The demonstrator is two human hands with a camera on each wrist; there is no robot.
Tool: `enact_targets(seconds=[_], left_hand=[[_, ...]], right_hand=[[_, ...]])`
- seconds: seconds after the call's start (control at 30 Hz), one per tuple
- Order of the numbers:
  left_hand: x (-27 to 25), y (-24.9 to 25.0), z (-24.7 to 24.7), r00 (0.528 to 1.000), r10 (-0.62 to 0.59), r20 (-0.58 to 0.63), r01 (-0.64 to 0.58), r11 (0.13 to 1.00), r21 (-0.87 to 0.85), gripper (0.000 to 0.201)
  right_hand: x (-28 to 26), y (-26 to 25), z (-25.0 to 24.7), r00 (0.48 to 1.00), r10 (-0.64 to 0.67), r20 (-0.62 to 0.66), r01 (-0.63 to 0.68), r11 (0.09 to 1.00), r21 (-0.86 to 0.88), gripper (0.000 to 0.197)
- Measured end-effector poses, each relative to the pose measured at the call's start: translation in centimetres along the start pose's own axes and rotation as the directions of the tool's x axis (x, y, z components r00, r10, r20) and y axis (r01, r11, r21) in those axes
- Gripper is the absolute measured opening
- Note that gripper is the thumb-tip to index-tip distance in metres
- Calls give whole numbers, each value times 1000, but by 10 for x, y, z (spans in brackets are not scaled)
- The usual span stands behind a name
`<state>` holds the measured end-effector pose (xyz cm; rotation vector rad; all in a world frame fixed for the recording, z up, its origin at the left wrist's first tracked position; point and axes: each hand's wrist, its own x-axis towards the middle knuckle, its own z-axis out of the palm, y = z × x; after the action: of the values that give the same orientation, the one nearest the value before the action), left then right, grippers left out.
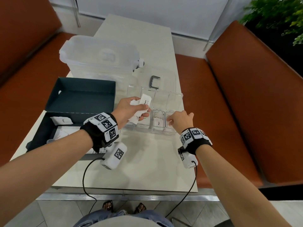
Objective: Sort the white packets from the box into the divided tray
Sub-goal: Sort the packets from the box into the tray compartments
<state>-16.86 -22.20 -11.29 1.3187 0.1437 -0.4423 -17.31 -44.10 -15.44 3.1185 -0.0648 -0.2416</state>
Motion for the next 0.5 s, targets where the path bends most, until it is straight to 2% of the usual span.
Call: enact_targets(seconds=[0.23, 0.5], left_hand=[[1, -2, -3, 1000, -11, 13, 10, 1000, 6, 27], [-2, -1, -3, 999, -20, 27, 20, 1000, 1, 26]], right_hand=[[1, -3, -4, 992, -15, 128, 22, 998, -58, 38], [2, -6, -11, 988, -3, 156, -5, 999, 50, 47]])
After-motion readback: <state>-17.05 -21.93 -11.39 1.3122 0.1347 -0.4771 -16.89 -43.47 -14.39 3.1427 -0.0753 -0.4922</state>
